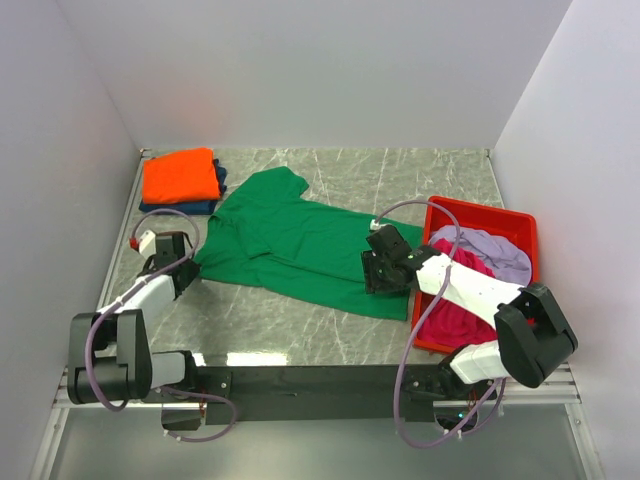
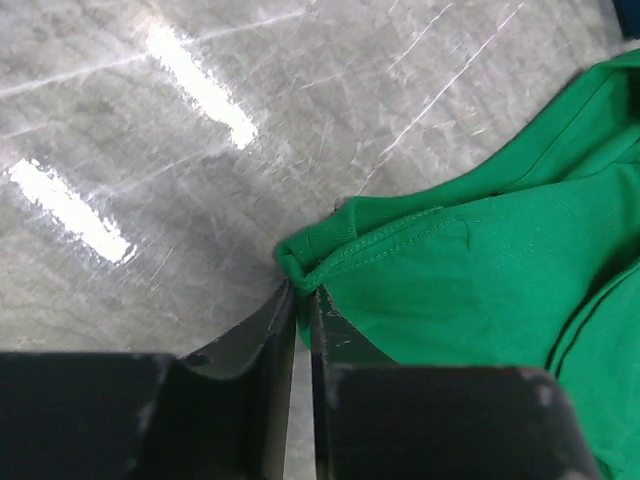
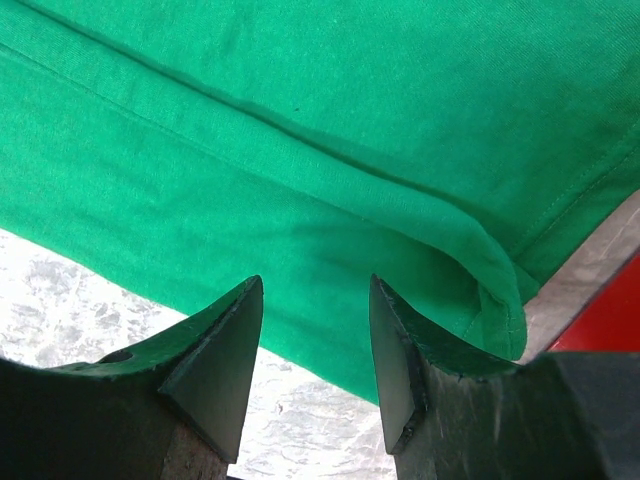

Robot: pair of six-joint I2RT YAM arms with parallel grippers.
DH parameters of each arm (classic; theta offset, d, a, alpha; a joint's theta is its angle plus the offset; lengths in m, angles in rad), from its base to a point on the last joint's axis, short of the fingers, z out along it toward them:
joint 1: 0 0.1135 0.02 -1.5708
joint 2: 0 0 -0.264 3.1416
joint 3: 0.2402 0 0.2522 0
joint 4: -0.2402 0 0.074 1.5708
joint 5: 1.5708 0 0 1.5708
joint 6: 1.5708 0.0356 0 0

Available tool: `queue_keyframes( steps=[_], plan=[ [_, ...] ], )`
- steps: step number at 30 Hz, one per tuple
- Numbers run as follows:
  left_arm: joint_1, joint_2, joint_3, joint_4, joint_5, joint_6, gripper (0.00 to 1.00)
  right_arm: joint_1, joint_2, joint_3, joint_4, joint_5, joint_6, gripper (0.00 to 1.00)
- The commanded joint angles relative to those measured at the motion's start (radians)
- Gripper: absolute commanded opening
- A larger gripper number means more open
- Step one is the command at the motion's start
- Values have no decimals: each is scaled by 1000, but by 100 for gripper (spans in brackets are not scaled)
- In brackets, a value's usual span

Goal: Fold and stack the t-shirts
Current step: Fold the tshirt

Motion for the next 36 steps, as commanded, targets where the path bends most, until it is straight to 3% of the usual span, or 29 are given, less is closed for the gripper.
queue_keyframes(
  steps=[1, 10, 17, 26, 36],
  plan=[
    [23, 12, 46, 37, 34, 45, 14, 3, -21, -15, 4, 24, -3, 54],
    [65, 52, 103, 41, 91, 91, 1, 3, 6, 0, -8, 29, -3, 54],
    [66, 46, 124, 21, 83, 115, 1, 3, 28, 8, -20, 41, 8, 54],
    [66, 38, 129, 18, 74, 125, 1, 59, -81, -55, -77, 28, 77, 53],
    [66, 35, 132, 29, 95, 126, 1, 122, 18, -39, -105, 93, 118, 54]
  ],
)
